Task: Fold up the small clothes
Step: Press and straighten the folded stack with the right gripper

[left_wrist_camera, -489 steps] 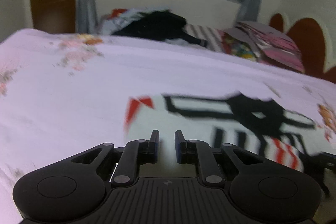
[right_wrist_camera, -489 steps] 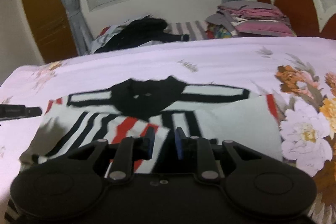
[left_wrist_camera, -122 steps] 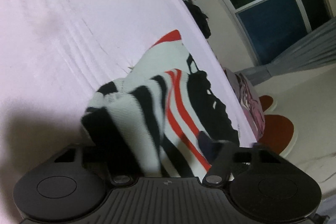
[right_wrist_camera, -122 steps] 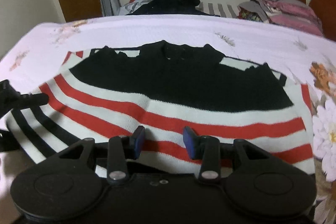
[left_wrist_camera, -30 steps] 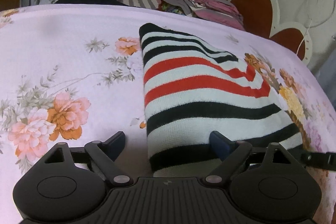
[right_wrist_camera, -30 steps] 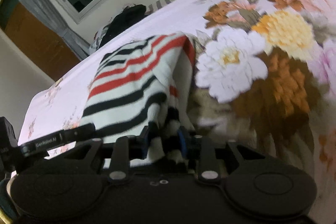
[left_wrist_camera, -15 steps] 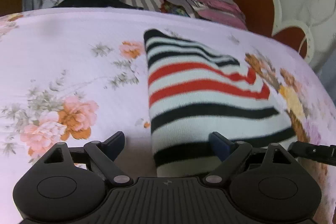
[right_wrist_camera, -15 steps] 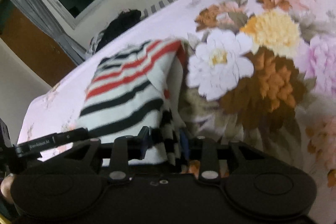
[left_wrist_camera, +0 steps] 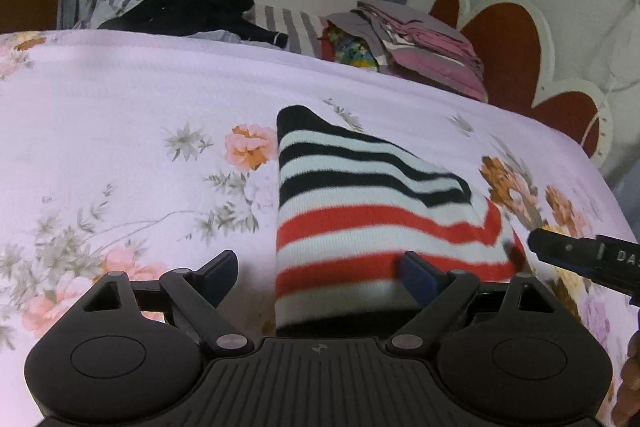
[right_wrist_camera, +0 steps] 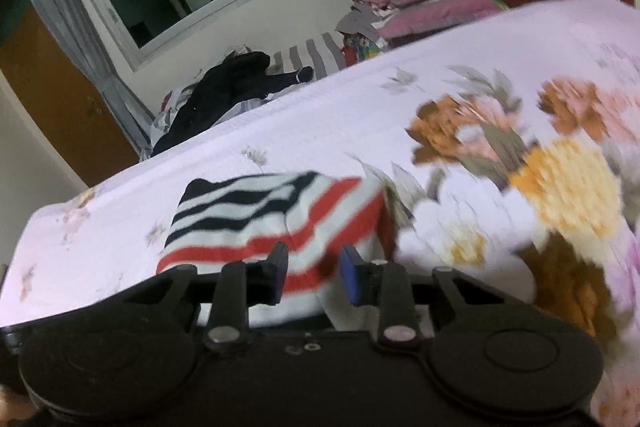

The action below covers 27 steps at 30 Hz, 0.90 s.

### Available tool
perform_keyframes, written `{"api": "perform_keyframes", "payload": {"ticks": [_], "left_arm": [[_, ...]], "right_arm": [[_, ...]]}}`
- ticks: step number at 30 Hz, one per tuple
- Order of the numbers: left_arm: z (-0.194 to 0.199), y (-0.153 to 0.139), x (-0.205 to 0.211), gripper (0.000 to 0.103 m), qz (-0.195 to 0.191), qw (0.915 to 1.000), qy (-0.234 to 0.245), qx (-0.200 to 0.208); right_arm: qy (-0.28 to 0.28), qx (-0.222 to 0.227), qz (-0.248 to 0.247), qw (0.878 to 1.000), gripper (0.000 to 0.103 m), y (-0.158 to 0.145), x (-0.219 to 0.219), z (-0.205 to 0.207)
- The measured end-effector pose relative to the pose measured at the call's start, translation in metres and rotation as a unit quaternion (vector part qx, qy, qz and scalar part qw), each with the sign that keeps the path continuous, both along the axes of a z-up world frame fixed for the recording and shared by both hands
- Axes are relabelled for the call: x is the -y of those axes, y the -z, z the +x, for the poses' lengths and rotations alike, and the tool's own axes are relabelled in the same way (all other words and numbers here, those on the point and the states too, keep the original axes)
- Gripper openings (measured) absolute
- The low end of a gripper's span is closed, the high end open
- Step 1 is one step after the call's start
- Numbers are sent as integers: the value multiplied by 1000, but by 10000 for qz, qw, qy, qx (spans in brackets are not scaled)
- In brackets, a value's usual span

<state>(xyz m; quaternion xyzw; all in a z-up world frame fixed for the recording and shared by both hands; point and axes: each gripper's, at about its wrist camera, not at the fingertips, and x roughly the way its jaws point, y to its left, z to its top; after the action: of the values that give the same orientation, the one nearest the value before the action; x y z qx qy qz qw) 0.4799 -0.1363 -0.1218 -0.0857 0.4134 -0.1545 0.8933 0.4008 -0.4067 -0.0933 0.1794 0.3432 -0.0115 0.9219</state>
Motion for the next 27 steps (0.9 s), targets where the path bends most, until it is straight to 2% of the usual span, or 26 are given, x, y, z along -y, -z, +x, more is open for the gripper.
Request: {"api": "perform_keyframes", "payload": {"ticks": [7, 10, 13, 16, 19, 22, 27], "left_arm": [[30, 18, 9, 87, 0, 9998, -152, -149], [36, 30, 10, 87, 135, 9995, -161, -242], [40, 39, 8, 88, -19, 9993, -133, -339], [40, 39, 11, 89, 99, 9996, -102, -256], [37, 34, 9, 89, 110, 9996, -145, -231], [33, 29, 8, 89, 164, 9996, -134, -176], [23, 20, 3, 89, 222, 9997, -103, -99]], "right_arm": [[243, -135, -367, 9989, 31, 19, -5, 39], [224, -234, -722, 9969, 30, 33, -6, 46], [218, -315, -1080, 9934, 29, 49, -6, 51], [257, -287, -1041, 9938, 29, 52, -3, 50], [233, -280, -996, 9944, 30, 42, -4, 45], [184, -36, -723, 9972, 32, 29, -3, 31], [0, 113, -649, 9978, 33, 19, -6, 8]]}}
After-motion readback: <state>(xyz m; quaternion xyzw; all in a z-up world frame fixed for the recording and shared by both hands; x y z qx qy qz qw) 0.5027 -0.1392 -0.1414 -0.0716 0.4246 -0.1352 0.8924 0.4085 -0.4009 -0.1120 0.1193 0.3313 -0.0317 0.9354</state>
